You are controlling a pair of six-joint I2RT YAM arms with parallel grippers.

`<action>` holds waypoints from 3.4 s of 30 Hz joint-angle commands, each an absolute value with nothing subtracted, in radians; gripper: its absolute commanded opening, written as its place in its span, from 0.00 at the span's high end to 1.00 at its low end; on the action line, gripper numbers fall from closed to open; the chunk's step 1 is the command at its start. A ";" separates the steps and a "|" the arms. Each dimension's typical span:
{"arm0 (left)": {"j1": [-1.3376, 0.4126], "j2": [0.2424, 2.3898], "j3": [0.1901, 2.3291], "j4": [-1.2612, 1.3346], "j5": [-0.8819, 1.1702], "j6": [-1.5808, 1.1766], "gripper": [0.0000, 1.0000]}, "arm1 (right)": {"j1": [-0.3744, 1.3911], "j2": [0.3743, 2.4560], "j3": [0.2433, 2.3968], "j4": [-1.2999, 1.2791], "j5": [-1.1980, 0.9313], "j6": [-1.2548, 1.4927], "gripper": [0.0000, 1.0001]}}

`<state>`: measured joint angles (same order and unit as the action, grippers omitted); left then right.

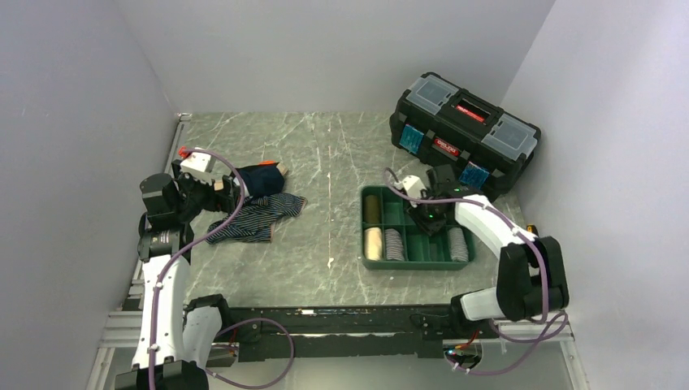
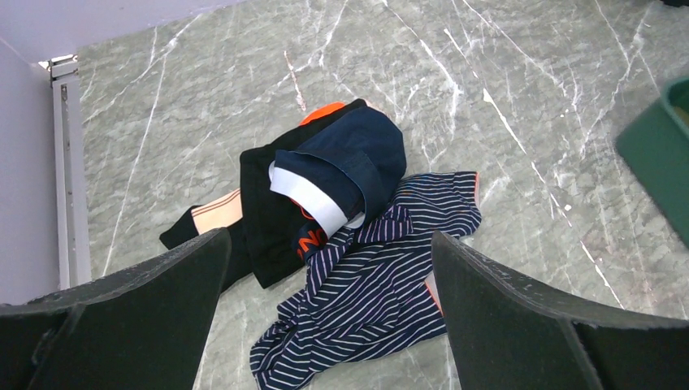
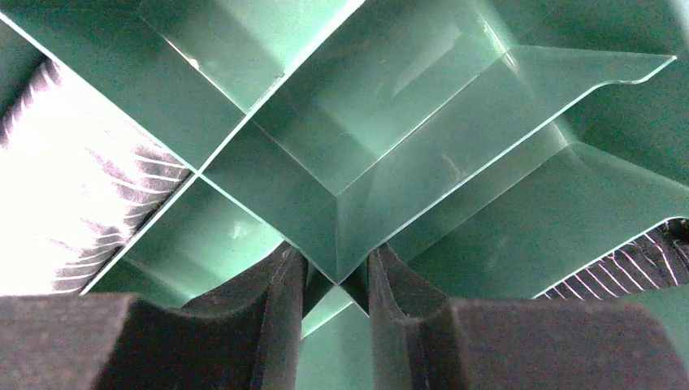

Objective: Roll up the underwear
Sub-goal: Move the storage box to the corner of the board, then move the underwear to the corner of the board, then move the underwear to the center of the board.

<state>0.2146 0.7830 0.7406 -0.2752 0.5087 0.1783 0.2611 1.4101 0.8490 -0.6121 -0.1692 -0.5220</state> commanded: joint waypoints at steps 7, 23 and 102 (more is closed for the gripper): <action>0.218 0.801 0.780 -0.272 0.547 0.164 0.01 | 0.037 1.166 0.718 -0.939 -0.051 -0.714 1.00; 0.218 0.879 0.854 -0.365 0.504 0.239 0.01 | -0.379 1.302 0.830 -0.813 -0.066 -1.066 1.00; -0.312 1.331 1.286 -0.826 0.404 0.397 0.01 | 0.122 1.175 1.080 -0.869 -0.509 -0.579 0.12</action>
